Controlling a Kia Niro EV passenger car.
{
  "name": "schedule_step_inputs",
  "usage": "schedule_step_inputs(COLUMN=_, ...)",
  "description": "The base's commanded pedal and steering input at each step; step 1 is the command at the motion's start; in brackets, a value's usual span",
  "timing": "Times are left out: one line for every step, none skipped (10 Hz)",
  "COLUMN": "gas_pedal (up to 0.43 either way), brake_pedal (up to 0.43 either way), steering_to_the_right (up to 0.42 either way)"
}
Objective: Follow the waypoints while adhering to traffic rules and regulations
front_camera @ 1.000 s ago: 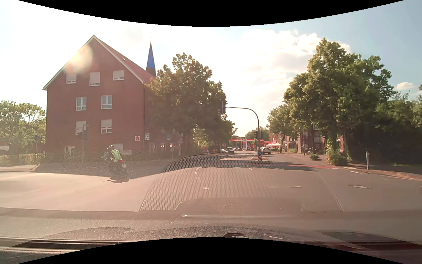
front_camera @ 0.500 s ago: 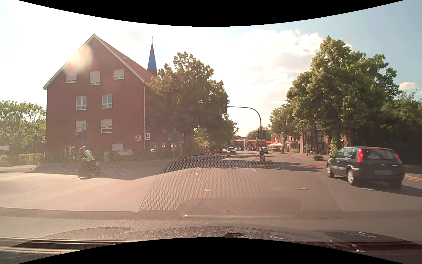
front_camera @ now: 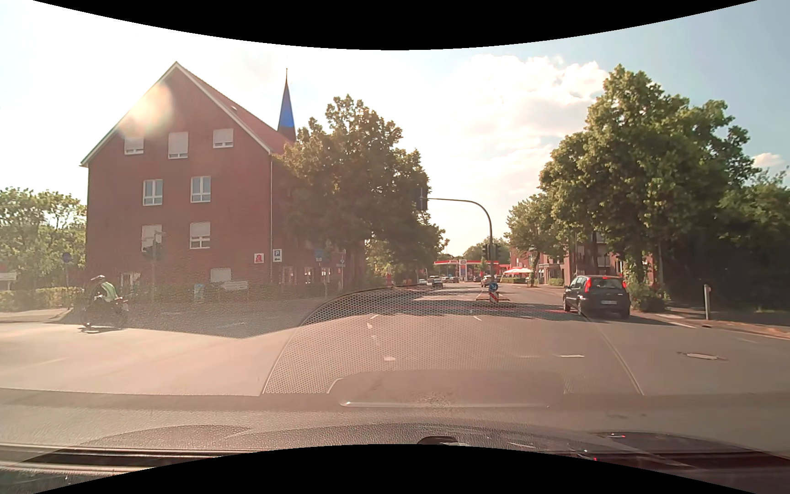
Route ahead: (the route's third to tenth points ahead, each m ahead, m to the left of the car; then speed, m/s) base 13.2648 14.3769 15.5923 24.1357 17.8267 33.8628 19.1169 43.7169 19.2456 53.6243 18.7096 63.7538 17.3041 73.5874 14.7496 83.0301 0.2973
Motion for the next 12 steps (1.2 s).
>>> schedule_step_inputs(gas_pedal=0.000, brake_pedal=0.152, steering_to_the_right=-0.080)
schedule_step_inputs(gas_pedal=0.000, brake_pedal=0.146, steering_to_the_right=-0.080)
schedule_step_inputs(gas_pedal=0.000, brake_pedal=0.140, steering_to_the_right=-0.080)
schedule_step_inputs(gas_pedal=0.000, brake_pedal=0.140, steering_to_the_right=-0.081)
schedule_step_inputs(gas_pedal=0.000, brake_pedal=0.128, steering_to_the_right=-0.081)
schedule_step_inputs(gas_pedal=0.000, brake_pedal=0.116, steering_to_the_right=-0.081)
schedule_step_inputs(gas_pedal=0.000, brake_pedal=0.104, steering_to_the_right=-0.081)
schedule_step_inputs(gas_pedal=0.000, brake_pedal=0.085, steering_to_the_right=-0.082)
schedule_step_inputs(gas_pedal=0.000, brake_pedal=0.061, steering_to_the_right=-0.083)
schedule_step_inputs(gas_pedal=0.000, brake_pedal=0.030, steering_to_the_right=-0.083)
schedule_step_inputs(gas_pedal=0.000, brake_pedal=0.018, steering_to_the_right=-0.083)
schedule_step_inputs(gas_pedal=0.000, brake_pedal=0.018, steering_to_the_right=-0.083)
